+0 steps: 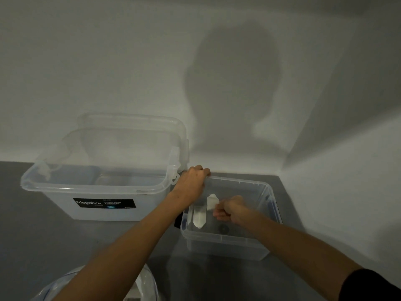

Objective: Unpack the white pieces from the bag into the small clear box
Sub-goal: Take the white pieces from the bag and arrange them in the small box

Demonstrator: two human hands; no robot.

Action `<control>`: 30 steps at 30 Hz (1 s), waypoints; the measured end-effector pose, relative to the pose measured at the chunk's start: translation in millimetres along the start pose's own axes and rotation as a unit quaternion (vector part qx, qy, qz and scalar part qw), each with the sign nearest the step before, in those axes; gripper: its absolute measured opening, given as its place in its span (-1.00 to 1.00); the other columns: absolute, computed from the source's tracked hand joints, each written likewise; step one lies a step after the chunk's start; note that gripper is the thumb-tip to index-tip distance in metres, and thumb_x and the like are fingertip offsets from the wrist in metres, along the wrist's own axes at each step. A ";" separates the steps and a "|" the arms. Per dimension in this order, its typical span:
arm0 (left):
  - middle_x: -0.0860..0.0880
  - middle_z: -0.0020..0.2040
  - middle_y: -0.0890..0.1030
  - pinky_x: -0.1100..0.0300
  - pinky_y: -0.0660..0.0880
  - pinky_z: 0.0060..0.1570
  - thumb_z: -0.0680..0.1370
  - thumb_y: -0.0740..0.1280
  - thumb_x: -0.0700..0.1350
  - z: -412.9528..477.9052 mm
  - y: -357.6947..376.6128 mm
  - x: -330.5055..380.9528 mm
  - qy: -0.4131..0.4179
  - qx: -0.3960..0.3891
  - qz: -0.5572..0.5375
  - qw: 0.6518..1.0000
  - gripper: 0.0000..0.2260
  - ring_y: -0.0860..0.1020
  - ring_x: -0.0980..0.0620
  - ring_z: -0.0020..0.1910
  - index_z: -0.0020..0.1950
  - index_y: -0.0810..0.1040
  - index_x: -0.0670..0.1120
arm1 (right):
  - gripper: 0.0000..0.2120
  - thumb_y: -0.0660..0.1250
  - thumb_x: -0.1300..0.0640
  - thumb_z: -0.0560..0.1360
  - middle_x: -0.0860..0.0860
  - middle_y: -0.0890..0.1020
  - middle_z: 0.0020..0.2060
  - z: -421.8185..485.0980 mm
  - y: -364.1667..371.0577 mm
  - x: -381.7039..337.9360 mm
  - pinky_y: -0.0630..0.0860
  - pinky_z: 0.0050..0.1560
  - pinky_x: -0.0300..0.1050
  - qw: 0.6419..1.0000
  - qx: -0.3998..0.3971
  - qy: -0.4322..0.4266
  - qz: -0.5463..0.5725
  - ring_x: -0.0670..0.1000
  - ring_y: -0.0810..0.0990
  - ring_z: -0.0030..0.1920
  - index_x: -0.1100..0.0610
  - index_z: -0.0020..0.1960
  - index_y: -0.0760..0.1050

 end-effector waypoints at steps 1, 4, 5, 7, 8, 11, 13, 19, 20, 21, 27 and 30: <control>-0.12 0.19 0.52 0.03 0.51 0.09 0.54 0.23 -0.31 -0.2 -0.1 -0.1 0.001 -0.001 -0.001 1.000 -0.64 0.51 -0.09 0.13 0.32 0.46 -0.10 | -0.91 0.36 0.37 0.49 0.22 0.63 -0.32 -2.8 -0.8 0.0 0.64 -0.35 -0.07 1.000 0.003 -0.001 -0.008 0.05 0.63 -0.48 0.36 -0.18 0.51; -0.13 0.22 0.50 0.02 0.50 0.12 0.53 0.23 -0.31 -0.7 -0.1 -0.6 0.002 -0.011 -0.004 1.000 -0.62 0.50 -0.09 0.17 0.34 0.45 -0.11 | -0.92 0.36 0.40 0.48 0.21 0.56 -0.38 -9.3 -4.9 -0.4 0.59 -0.42 -0.06 0.999 -0.004 -0.005 -0.048 0.09 0.57 -0.47 0.36 -0.18 0.48; -0.13 0.23 0.50 0.02 0.49 0.13 0.53 0.23 -0.32 -0.8 -0.3 -1.0 0.004 -0.015 -0.006 1.000 -0.61 0.49 -0.10 0.17 0.35 0.44 -0.12 | -0.88 0.36 0.41 0.46 0.20 0.53 -0.40 -12.5 -6.7 -1.9 0.54 -0.43 -0.07 0.996 -0.002 -0.020 -0.084 0.09 0.53 -0.48 0.34 -0.23 0.46; -0.13 0.24 0.49 0.03 0.49 0.14 0.53 0.23 -0.33 -0.7 -0.3 -1.9 0.008 -0.020 -0.013 1.000 -0.60 0.49 -0.10 0.18 0.35 0.44 -0.12 | -0.89 0.40 0.32 0.45 0.17 0.62 -0.34 -20.4 -10.7 -11.8 0.59 -0.31 -0.09 0.949 0.009 -0.109 -0.297 0.09 0.60 -0.40 0.30 -0.24 0.53; -0.14 0.24 0.49 0.02 0.49 0.15 0.52 0.24 -0.33 -0.2 -0.3 -2.3 0.009 -0.021 -0.018 1.000 -0.60 0.49 -0.10 0.18 0.35 0.44 -0.13 | -0.90 0.41 0.25 0.45 0.16 0.67 -0.24 -29.9 -10.7 -19.2 0.61 -0.21 -0.12 0.893 0.016 -0.165 -0.419 0.10 0.66 -0.29 0.30 -0.17 0.57; -0.15 0.24 0.50 0.03 0.48 0.15 0.52 0.23 -0.35 1.6 0.5 -4.1 0.008 -0.026 -0.041 0.999 -0.60 0.50 -0.11 0.18 0.35 0.45 -0.14 | -0.78 0.35 0.14 0.50 0.16 0.63 -0.01 -51.5 4.3 -33.0 0.48 -0.12 -0.13 0.742 -0.043 -0.298 -0.599 0.14 0.63 -0.02 0.26 0.07 0.56; -0.16 0.24 0.51 0.05 0.47 0.18 0.52 0.22 -0.36 2.1 1.1 -5.7 0.006 -0.024 -0.062 0.998 -0.61 0.51 -0.10 0.18 0.34 0.47 -0.15 | -0.75 0.31 0.14 0.54 0.18 0.59 0.08 -55.9 18.5 -33.3 0.43 -0.10 -0.14 0.668 -0.116 -0.360 -0.641 0.15 0.58 0.03 0.25 0.15 0.54; -0.13 0.28 0.54 0.15 0.42 0.29 0.53 0.18 -0.39 1.6 2.8 -14.2 -0.009 -0.015 -0.114 0.993 -0.59 0.52 -0.05 0.23 0.32 0.51 -0.12 | -0.63 0.29 0.08 0.55 0.17 0.50 0.23 -42.5 40.3 -21.6 0.43 0.21 0.00 0.584 -0.158 -0.374 -0.703 0.18 0.50 0.21 0.21 0.30 0.44; -0.13 0.28 0.54 0.15 0.42 0.29 0.53 0.18 -0.39 1.5 3.3 -14.9 -0.010 -0.015 -0.121 0.993 -0.59 0.53 -0.04 0.23 0.32 0.52 -0.12 | -0.64 0.29 0.09 0.55 0.16 0.50 0.23 -42.5 43.0 -20.8 0.43 0.22 0.00 0.585 -0.159 -0.368 -0.705 0.18 0.50 0.22 0.21 0.30 0.43; -0.13 0.27 0.55 0.15 0.43 0.28 0.53 0.18 -0.39 1.1 3.8 -15.2 -0.010 -0.014 -0.127 0.992 -0.59 0.53 -0.04 0.23 0.32 0.52 -0.12 | -0.65 0.28 0.11 0.56 0.16 0.50 0.24 -39.8 45.0 -19.8 0.42 0.23 -0.01 0.586 -0.157 -0.368 -0.705 0.17 0.49 0.23 0.21 0.30 0.43; -0.13 0.28 0.53 0.21 0.39 0.30 0.51 0.18 -0.42 -2.0 0.6 -14.8 0.007 -0.006 -0.139 0.990 -0.57 0.50 -0.05 0.25 0.32 0.51 -0.14 | -0.93 0.29 0.19 0.53 0.08 0.58 -0.05 -36.1 40.8 -21.6 0.50 0.08 -0.04 0.646 -0.174 -0.374 -0.643 0.09 0.55 -0.05 0.10 -0.04 0.55; -0.14 0.23 0.52 0.17 0.42 0.26 0.46 0.17 -0.47 -6.4 -8.9 -11.6 0.038 0.042 -0.130 0.990 -0.55 0.50 -0.06 0.22 0.27 0.54 -0.17 | -0.82 0.34 0.23 0.47 -0.03 0.53 -0.30 -39.8 24.0 -38.1 0.53 -0.12 -0.14 0.746 -0.165 -0.368 -0.530 -0.02 0.52 -0.28 0.03 -0.26 0.45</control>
Point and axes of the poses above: each hand's wrist, its own z-axis towards the middle knuckle, its own y-axis out of the palm, x = y × z, the point moved 3 cm from there along z, towards the middle knuckle
